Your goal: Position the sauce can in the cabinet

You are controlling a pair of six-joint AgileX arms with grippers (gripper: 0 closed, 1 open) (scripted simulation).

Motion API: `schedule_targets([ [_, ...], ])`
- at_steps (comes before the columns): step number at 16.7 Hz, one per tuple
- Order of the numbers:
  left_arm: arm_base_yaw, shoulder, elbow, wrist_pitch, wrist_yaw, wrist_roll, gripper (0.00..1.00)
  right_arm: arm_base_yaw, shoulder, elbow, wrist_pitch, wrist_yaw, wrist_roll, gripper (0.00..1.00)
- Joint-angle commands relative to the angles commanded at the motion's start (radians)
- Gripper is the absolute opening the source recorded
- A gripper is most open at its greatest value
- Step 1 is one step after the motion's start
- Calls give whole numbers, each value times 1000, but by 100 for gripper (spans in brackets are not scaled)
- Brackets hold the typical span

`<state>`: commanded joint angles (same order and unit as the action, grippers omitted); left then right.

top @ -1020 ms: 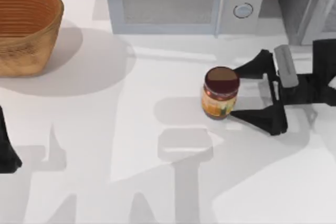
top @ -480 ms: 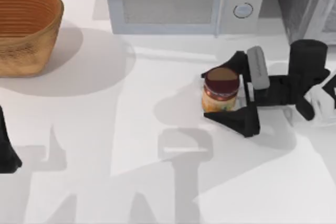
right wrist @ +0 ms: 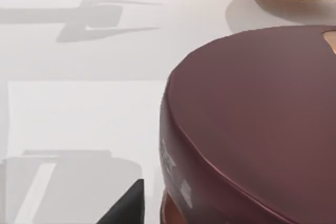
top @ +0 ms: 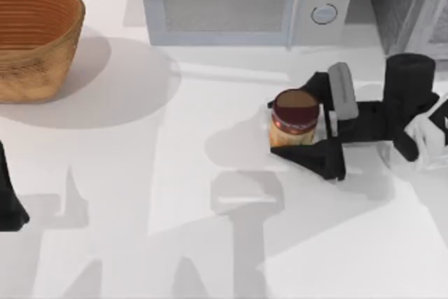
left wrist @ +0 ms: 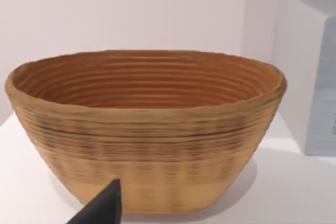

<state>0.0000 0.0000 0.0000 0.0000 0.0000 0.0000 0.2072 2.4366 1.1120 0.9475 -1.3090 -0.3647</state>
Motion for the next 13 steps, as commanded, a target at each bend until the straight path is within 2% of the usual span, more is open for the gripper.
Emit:
schedule_targets([
  [9,0,0,0,0,0,0,100,0,0,0,0,0,0,2],
  [13,0,0,0,0,0,0,100,0,0,0,0,0,0,0],
])
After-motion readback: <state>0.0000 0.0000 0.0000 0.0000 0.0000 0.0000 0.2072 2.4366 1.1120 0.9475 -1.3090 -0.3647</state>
